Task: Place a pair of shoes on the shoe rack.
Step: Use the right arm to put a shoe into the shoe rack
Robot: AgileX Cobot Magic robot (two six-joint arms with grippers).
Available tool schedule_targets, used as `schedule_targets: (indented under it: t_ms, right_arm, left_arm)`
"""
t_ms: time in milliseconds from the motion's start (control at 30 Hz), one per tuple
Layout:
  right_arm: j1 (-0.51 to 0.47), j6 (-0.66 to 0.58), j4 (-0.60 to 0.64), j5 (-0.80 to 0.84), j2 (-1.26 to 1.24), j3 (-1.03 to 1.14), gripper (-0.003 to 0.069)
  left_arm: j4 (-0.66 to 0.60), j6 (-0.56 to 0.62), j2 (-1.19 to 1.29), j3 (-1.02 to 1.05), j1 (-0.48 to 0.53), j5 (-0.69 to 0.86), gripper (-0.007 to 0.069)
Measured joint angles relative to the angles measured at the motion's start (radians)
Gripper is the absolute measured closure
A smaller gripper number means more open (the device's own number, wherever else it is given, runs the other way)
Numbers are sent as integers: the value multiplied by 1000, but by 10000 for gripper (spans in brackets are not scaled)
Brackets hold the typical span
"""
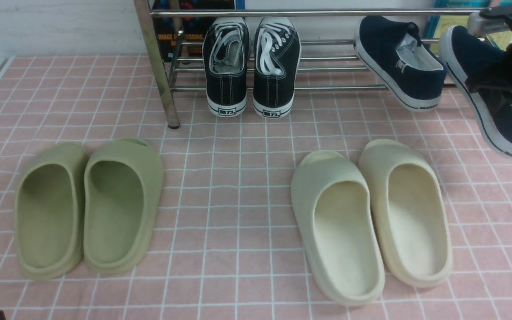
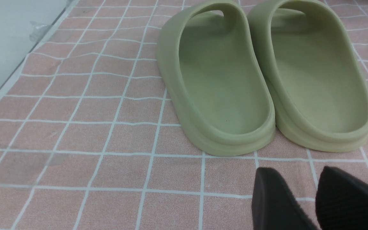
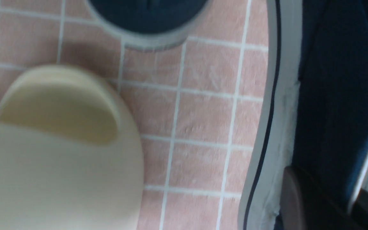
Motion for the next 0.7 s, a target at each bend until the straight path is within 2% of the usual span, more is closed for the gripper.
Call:
schedule_targets:
  t_ms: [400, 700]
  right_arm:
    - [0, -97, -11, 109, 298, -476, 648]
    - [12, -150, -15, 109, 323, -517, 645]
  left_arm:
    - [0, 0, 0, 0, 0, 0, 385]
    - [0, 0, 0, 0, 0, 0, 385]
